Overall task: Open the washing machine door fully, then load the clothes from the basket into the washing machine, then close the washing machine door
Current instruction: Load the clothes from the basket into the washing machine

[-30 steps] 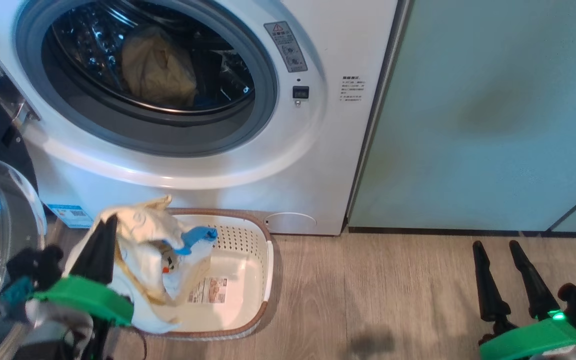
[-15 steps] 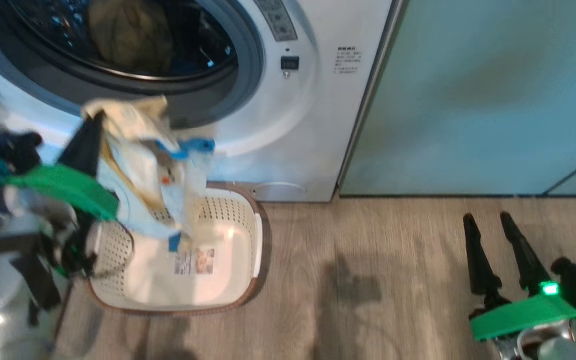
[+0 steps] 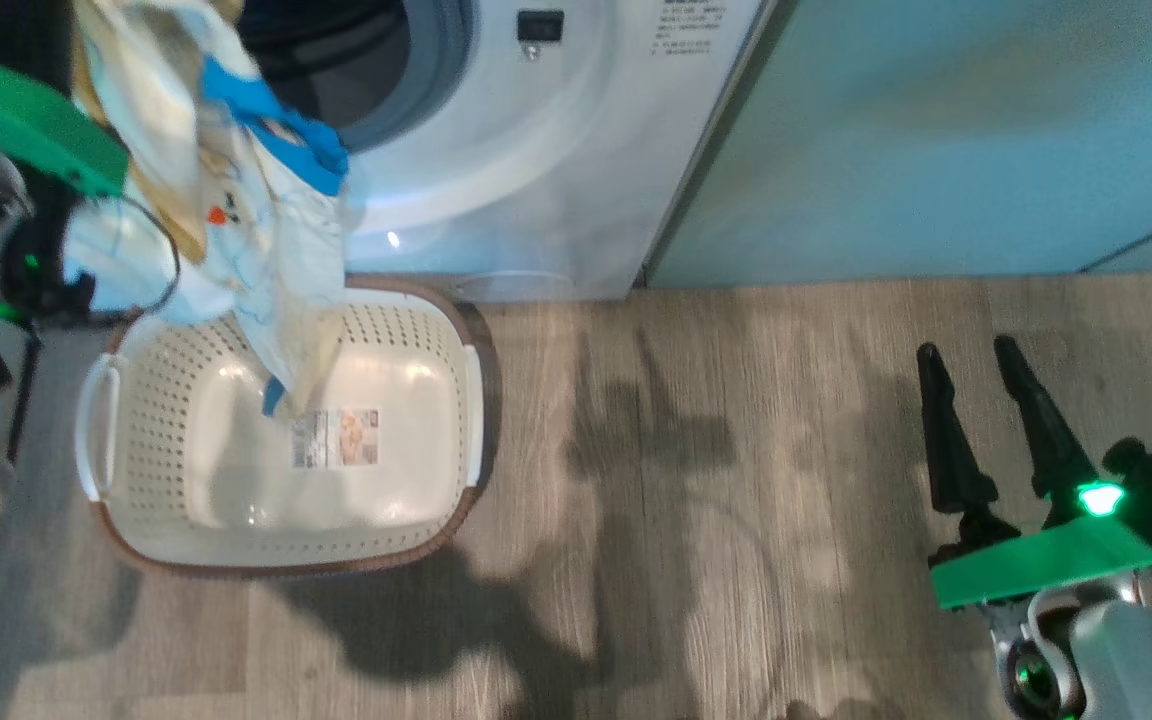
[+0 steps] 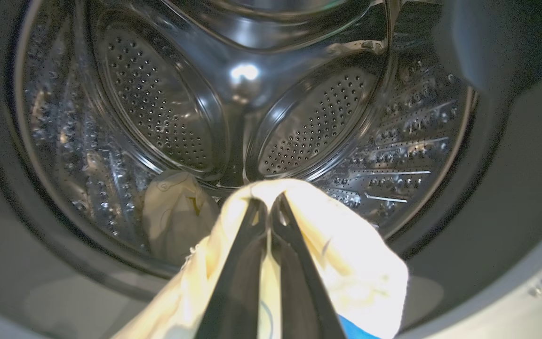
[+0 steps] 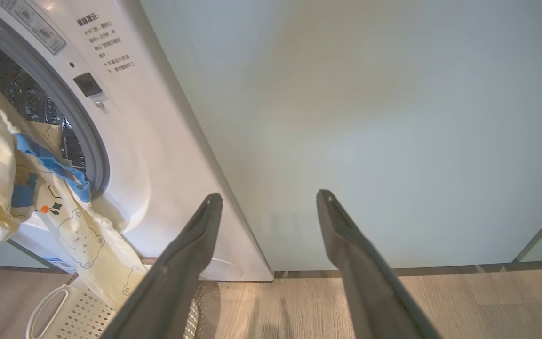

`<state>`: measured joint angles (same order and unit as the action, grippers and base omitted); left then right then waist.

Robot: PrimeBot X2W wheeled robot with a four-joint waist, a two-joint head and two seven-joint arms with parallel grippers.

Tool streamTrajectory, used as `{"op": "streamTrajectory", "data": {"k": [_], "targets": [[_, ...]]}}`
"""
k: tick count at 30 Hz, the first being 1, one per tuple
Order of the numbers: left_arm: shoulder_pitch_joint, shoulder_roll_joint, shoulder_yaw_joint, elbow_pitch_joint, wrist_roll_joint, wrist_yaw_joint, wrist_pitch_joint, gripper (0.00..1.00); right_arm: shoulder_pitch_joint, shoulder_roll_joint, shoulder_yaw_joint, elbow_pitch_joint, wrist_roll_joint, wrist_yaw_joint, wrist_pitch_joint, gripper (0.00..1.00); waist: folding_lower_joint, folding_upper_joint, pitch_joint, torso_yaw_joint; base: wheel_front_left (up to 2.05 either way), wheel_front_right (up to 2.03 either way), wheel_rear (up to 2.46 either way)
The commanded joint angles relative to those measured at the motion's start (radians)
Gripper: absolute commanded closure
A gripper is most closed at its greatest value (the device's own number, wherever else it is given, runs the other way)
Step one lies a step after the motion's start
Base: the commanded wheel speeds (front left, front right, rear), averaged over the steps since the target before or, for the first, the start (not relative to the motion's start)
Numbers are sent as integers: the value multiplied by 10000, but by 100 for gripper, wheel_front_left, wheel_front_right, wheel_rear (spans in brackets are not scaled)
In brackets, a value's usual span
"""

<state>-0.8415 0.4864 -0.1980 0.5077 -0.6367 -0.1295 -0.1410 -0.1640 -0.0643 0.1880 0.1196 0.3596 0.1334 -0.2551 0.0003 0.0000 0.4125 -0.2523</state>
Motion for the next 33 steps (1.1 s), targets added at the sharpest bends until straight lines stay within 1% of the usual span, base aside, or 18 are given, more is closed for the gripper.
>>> {"op": "streamTrajectory", "data": {"k": [1, 6, 13, 18, 19, 24, 33], "targets": [[-716, 630, 223, -98, -192, -11, -76, 100, -289, -37, 177, -341, -28, -27, -67, 0, -3, 0, 455, -158, 0, 0, 0], [-1897, 845, -286, 515, -420, -11, -119, 100, -626, -6, 158, -448, -8, -27, -67, 0, -3, 0, 1191, -264, 0, 0, 0], [-3701, 1178, -1136, 1337, -378, -11, -319, 100, -1205, 59, 290, -530, 26, -27, -67, 0, -3, 0, 2247, -451, 0, 0, 0], [-4844, 1350, -1669, 2186, -401, -11, -428, 100, -1507, 95, 398, -563, 27, -27, -67, 0, -3, 0, 2827, -580, 0, 0, 0], [-4844, 1350, -1669, 2186, -401, -11, -428, 100, -1507, 95, 398, -563, 27, -27, -67, 0, -3, 0, 2827, -580, 0, 0, 0], [-5850, 1444, -2288, 3086, -273, -11, -493, 100, -1713, 115, 442, -585, 31, -27, -67, 0, -3, 0, 3255, -703, 0, 0, 0], [-7657, 1353, -3036, 4435, 143, -11, -767, 100, -2002, 131, 672, -599, 59, -27, -67, 0, -3, 0, 3790, -974, 0, 0, 0]]}}
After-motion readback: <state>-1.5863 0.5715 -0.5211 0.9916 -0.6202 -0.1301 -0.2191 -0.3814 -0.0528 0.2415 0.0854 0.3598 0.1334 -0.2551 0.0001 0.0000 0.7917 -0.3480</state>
